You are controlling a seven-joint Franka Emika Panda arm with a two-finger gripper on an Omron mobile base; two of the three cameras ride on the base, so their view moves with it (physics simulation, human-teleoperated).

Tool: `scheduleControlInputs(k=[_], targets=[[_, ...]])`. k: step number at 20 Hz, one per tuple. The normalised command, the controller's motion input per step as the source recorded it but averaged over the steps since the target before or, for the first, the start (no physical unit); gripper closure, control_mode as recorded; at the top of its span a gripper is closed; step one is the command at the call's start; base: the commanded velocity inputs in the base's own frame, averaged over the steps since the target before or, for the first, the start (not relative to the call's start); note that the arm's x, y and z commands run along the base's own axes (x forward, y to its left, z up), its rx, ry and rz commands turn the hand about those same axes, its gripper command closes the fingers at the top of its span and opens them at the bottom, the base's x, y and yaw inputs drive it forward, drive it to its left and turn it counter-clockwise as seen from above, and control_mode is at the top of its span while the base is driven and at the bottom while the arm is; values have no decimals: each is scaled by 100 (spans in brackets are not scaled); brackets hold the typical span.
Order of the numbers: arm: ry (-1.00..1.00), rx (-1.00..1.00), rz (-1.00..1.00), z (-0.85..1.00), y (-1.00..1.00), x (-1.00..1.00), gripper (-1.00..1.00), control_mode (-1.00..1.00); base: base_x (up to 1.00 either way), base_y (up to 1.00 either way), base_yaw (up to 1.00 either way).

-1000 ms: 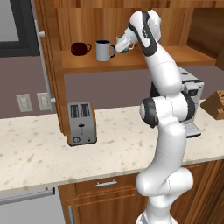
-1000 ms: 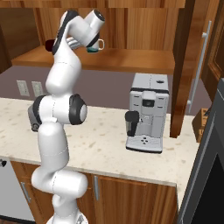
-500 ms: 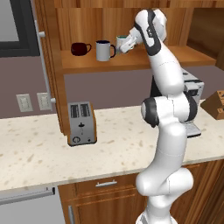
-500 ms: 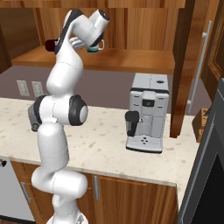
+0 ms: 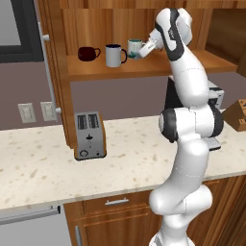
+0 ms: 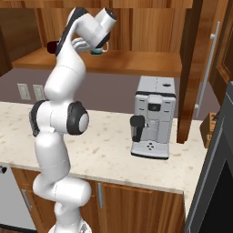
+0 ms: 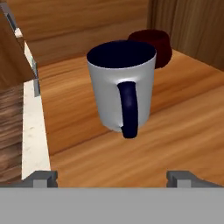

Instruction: Pick the mug on the counter and place it in the cabinet with the handle facing the right, like the mugs already inside.

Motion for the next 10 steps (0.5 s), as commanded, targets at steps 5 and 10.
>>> scheduleControlInputs(k=[5, 10], targets=[[0, 0, -20, -3, -2, -58, -100, -100, 0, 0, 0], [0, 0, -23, 0, 0, -57, -100, -100, 0, 0, 0]])
